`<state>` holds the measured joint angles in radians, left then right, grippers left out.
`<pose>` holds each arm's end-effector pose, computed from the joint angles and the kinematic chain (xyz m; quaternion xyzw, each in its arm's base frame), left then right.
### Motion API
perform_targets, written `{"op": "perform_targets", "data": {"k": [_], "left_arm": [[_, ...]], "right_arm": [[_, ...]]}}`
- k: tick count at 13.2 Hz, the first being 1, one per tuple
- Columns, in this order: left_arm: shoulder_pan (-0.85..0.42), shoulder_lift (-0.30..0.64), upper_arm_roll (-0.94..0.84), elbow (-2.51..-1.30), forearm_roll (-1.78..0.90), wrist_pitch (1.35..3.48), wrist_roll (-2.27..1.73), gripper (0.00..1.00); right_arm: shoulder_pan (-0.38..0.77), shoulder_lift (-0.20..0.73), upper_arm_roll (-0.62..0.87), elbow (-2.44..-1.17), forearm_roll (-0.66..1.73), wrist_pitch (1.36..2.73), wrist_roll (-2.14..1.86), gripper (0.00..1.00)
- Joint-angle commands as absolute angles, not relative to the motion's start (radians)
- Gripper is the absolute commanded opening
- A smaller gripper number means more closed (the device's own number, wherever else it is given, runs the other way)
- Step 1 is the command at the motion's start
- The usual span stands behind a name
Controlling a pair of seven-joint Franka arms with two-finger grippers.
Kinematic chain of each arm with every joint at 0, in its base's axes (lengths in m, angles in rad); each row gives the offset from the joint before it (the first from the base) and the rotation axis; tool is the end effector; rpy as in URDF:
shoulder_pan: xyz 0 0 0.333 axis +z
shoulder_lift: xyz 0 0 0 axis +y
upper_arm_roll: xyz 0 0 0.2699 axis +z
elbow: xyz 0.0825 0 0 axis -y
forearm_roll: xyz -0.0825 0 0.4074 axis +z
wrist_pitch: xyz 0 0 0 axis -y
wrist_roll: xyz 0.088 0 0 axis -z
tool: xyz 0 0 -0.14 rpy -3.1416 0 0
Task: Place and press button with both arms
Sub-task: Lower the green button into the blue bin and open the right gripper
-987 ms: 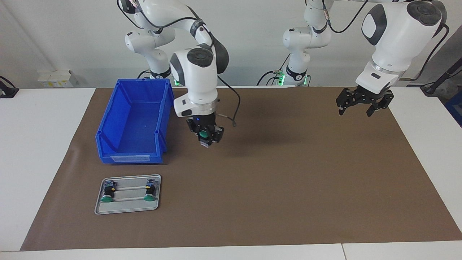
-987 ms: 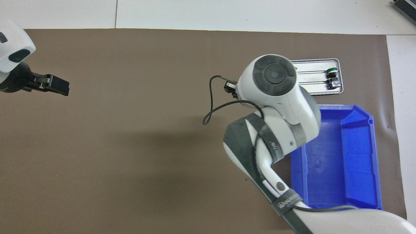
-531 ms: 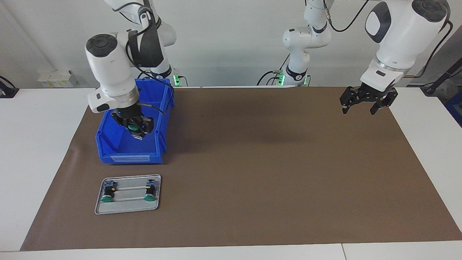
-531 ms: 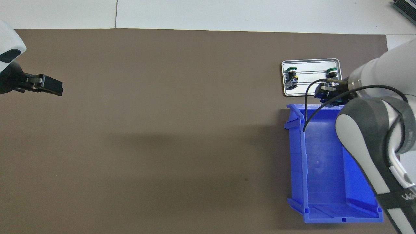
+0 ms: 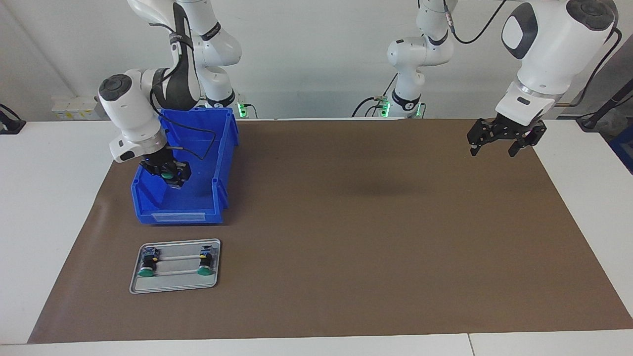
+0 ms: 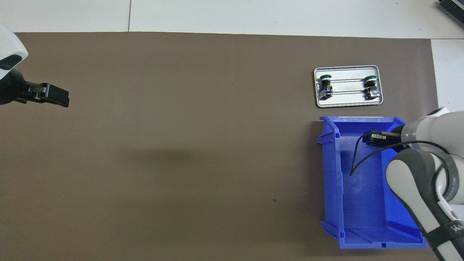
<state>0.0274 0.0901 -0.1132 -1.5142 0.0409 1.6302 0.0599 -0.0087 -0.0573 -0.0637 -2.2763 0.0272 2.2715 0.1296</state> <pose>0.6063 -0.0444 0.5259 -0.9971 0.0734 -0.0134 0.0152 0.5354 -0.0373 0.2917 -0.9936 0.1092 -0.0258 0.0132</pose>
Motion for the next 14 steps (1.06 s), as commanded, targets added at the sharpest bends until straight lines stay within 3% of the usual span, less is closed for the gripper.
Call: {"op": "perform_targets", "data": {"k": [1,5,6,7,9,10,12,14], "left_arm": [[0.040,0.063,-0.123,-1.548,0.058,1.637,0.064,1.00],[0.040,0.063,-0.123,-1.548,0.058,1.637,0.064,1.00],[0.040,0.063,-0.123,-1.548,0.058,1.637,0.066,1.00],[0.040,0.063,-0.123,-1.548,0.058,1.637,0.064,1.00],[0.040,0.063,-0.123,-1.548,0.058,1.637,0.064,1.00],[0.040,0.063,-0.123,-1.548,0.058,1.637,0.064,1.00],[0.040,0.061,-0.123,-1.548,0.058,1.637,0.066,1.00],[0.040,0.063,-0.123,-1.548,0.058,1.637,0.064,1.00]], "right_arm": [[-0.011,-0.045,-0.054,-2.364,0.054,2.408,0.120,0.00],[-0.009,0.014,-0.054,-2.373,0.061,2.468,0.124,0.00],[-0.008,0.034,-0.052,-2.373,0.063,2.479,0.124,0.07],[-0.006,0.041,-0.052,-2.373,0.063,2.491,0.124,0.24],[-0.008,0.046,-0.054,-2.370,0.063,2.487,0.130,0.93],[-0.008,0.045,-0.054,-2.367,0.063,2.482,0.130,1.00],[-0.006,0.026,-0.054,-2.339,0.063,2.462,0.136,1.00],[-0.008,-0.001,-0.055,-2.254,0.063,2.334,0.143,1.00]]}}
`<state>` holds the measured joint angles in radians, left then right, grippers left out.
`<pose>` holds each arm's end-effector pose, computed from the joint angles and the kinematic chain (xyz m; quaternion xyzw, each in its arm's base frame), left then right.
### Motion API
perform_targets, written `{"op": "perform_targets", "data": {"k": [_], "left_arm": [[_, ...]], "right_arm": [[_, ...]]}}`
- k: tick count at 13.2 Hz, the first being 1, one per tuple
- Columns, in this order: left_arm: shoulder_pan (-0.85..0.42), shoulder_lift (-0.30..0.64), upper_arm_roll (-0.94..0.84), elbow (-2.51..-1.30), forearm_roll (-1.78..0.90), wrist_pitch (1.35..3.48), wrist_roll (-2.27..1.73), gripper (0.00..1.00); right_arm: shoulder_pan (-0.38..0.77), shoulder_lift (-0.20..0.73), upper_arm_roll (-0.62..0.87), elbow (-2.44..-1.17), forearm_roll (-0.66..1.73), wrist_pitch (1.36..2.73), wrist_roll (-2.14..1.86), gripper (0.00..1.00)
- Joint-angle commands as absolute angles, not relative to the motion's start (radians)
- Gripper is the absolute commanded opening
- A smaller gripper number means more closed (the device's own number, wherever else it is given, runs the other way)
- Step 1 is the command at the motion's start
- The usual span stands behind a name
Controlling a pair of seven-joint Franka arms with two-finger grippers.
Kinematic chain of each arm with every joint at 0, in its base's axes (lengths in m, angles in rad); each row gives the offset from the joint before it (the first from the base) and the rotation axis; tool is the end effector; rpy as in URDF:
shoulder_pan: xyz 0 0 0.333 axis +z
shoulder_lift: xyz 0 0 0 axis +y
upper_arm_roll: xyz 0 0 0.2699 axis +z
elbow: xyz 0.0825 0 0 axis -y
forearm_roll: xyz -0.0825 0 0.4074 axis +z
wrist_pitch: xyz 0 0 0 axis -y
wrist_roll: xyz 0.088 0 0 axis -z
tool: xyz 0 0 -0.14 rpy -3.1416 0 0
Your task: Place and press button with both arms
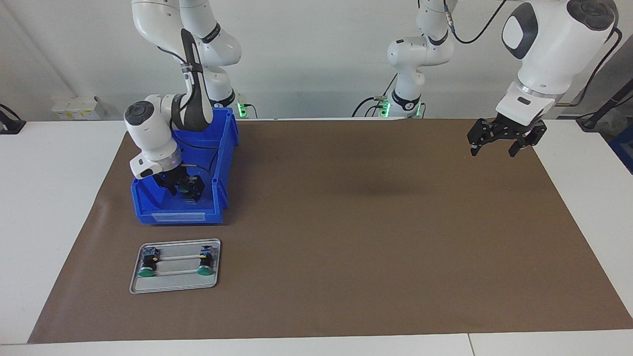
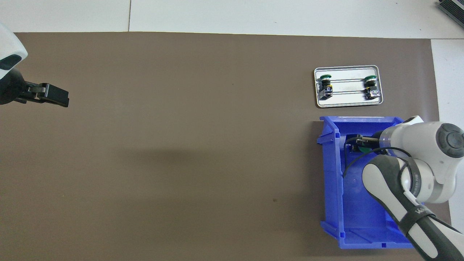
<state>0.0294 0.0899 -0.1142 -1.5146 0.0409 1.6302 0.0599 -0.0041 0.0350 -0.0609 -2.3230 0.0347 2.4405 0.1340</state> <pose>0.6063 -0.0438 0.5258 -0.9971 0.0729 -0.0133 0.0151 0.5360 -0.0343 0.2373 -0.9928 0.1119 -0.0409 0.0121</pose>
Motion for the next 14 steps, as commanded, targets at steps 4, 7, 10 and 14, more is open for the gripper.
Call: {"op": "perform_targets", "data": {"k": [4,7,10,14], "left_arm": [[0.040,0.063,-0.123,-1.548,0.058,1.637,0.066,1.00],[0.040,0.061,-0.123,-1.548,0.058,1.637,0.066,1.00],[0.040,0.061,-0.123,-1.548,0.058,1.637,0.064,1.00],[0.040,0.063,-0.123,-1.548,0.058,1.637,0.064,1.00]], "right_arm": [[-0.021,-0.017,-0.061,-1.995,0.043,2.007,0.141,1.00],[-0.021,-0.024,-0.063,-1.860,-0.009,1.880,0.129,1.00],[-0.020,-0.023,-0.060,-1.682,-0.015,1.692,0.088,1.00],[-0.028,-0.028,-0.068,-1.531,-0.049,1.571,0.007,1.00]]}}
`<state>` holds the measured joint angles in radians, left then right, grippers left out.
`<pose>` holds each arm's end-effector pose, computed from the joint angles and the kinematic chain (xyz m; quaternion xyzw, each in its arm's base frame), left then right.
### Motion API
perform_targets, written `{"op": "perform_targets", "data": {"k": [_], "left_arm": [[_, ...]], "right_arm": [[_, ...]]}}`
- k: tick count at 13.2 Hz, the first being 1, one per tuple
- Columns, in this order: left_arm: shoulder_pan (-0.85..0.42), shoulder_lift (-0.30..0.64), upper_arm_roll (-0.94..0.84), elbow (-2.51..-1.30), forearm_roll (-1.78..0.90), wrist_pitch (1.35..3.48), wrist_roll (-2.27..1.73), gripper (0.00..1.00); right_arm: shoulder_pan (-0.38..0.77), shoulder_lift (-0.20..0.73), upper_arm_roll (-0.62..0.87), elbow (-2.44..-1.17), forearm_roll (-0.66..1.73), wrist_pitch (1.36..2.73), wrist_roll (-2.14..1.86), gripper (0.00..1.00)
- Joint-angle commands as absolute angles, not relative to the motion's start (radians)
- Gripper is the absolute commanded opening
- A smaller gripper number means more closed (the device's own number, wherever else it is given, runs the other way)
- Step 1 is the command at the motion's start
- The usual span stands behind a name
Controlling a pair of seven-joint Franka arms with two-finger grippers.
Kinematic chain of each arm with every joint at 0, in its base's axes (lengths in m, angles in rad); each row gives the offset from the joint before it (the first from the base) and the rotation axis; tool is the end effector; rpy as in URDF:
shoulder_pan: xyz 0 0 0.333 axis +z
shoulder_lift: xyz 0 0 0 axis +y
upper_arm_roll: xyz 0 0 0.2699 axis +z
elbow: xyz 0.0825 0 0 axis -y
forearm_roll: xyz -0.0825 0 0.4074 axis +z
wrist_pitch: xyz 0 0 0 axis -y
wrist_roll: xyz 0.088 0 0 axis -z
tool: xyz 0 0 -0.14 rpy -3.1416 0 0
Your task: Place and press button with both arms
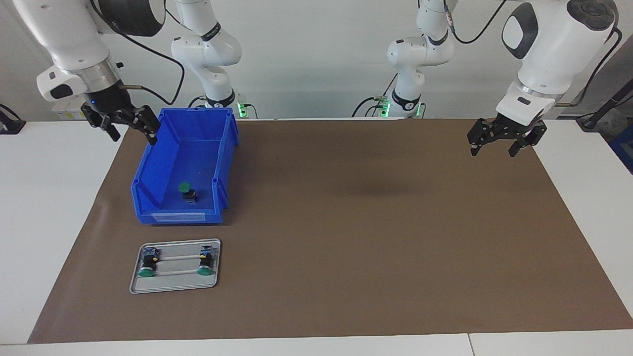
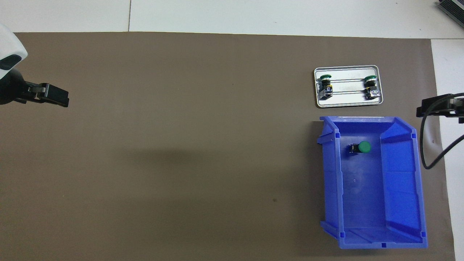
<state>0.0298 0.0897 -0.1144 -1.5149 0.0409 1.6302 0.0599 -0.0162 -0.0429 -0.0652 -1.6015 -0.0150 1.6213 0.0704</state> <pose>0.6062 -0.0436 0.5258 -0.9971 0.0728 -0.0133 0.0152 0.5717 -0.0493 0.5594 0.9966 -0.0757 0.0313 0.0063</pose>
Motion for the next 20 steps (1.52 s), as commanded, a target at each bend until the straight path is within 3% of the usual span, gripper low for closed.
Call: {"op": "perform_targets", "data": {"k": [1,6,20], "left_arm": [[0.040,0.063,-0.123,-1.548,0.058,1.637,0.066,1.00],[0.040,0.061,-0.123,-1.548,0.058,1.637,0.066,1.00],[0.040,0.061,-0.123,-1.548,0.058,1.637,0.066,1.00]], "right_arm": [[-0.025,-0.032,-0.064,-1.529,-0.079,1.557,-0.024,1.00],[0.041,-0.090,-0.048,-1.635,-0.064,1.551,0.124,1.00],[0.029,-0.048,-0.057,-1.571,-0.038,1.496,0.044,1.00]]}}
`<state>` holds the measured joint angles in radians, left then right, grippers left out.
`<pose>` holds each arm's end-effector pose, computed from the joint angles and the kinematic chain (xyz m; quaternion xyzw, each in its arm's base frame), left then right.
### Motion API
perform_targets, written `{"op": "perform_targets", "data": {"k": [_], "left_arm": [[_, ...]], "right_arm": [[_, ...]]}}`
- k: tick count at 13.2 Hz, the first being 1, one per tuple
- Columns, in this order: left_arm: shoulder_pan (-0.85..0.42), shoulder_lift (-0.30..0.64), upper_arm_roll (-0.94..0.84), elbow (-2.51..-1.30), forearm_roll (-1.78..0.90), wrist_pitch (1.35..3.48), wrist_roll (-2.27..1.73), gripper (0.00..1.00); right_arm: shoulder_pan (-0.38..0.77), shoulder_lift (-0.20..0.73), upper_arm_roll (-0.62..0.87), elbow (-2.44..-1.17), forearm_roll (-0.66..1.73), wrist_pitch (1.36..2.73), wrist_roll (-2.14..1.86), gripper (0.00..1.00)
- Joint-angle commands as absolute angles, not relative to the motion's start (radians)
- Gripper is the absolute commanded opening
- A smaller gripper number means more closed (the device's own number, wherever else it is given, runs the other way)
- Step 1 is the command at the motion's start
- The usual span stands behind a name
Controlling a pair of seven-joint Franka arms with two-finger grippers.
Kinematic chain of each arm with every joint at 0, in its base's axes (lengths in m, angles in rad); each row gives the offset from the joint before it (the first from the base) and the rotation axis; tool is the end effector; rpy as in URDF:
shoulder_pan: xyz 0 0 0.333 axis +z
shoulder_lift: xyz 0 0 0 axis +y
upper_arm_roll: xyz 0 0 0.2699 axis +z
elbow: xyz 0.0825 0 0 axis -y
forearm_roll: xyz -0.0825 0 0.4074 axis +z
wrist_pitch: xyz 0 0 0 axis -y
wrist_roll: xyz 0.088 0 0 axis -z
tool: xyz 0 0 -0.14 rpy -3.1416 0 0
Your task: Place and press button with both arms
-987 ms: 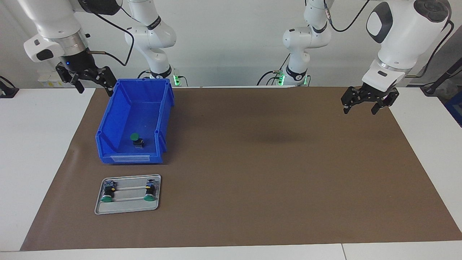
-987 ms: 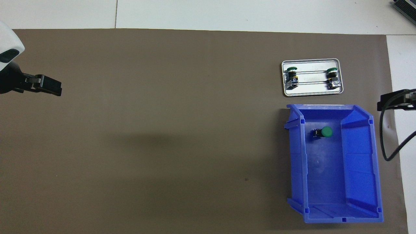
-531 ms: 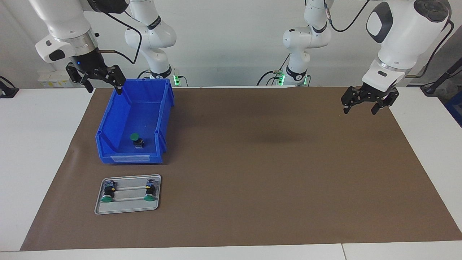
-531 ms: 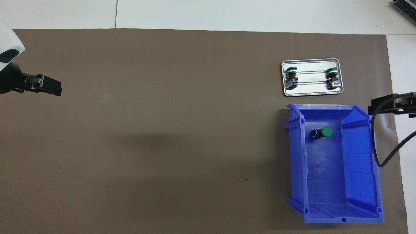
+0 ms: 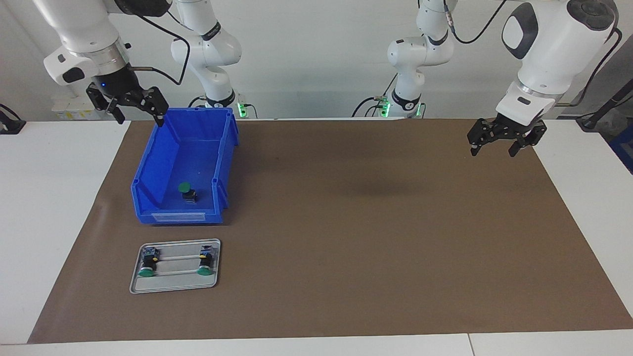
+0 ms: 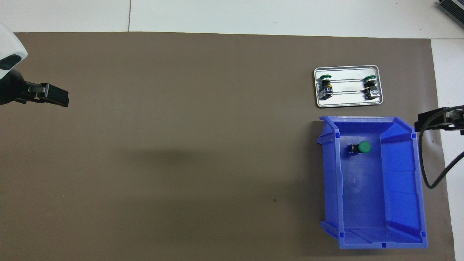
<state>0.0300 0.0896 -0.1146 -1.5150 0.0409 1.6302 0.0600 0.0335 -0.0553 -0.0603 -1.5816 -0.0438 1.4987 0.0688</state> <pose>0.6062 -0.0436 0.5258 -0.9971 0.0729 -0.0133 0.0151 0.5545 -0.0220 0.5653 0.9985 -0.0490 -0.0134 0.0205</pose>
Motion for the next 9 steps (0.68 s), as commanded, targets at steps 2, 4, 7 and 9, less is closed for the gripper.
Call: {"op": "perform_targets", "data": {"k": [2,4,7,9], "left_arm": [[0.040,0.063,-0.123,-1.548,0.058,1.637,0.066,1.00],[0.040,0.063,-0.123,-1.548,0.058,1.637,0.064,1.00],[0.040,0.063,-0.123,-1.548,0.058,1.637,0.064,1.00],[0.040,0.061,-0.123,-1.548,0.058,1.637,0.066,1.00]], "right_arm": [[0.029,-0.051,-0.057,-1.571,-0.035,1.493,0.048,1.00],[0.032,-0.051,-0.057,-1.571,-0.035,1.496,0.054,1.00],[0.031,-0.051,-0.057,-1.572,-0.035,1.494,0.054,1.00],[0.031,-0.051,-0.057,-1.572,-0.035,1.494,0.052,1.00]]}}
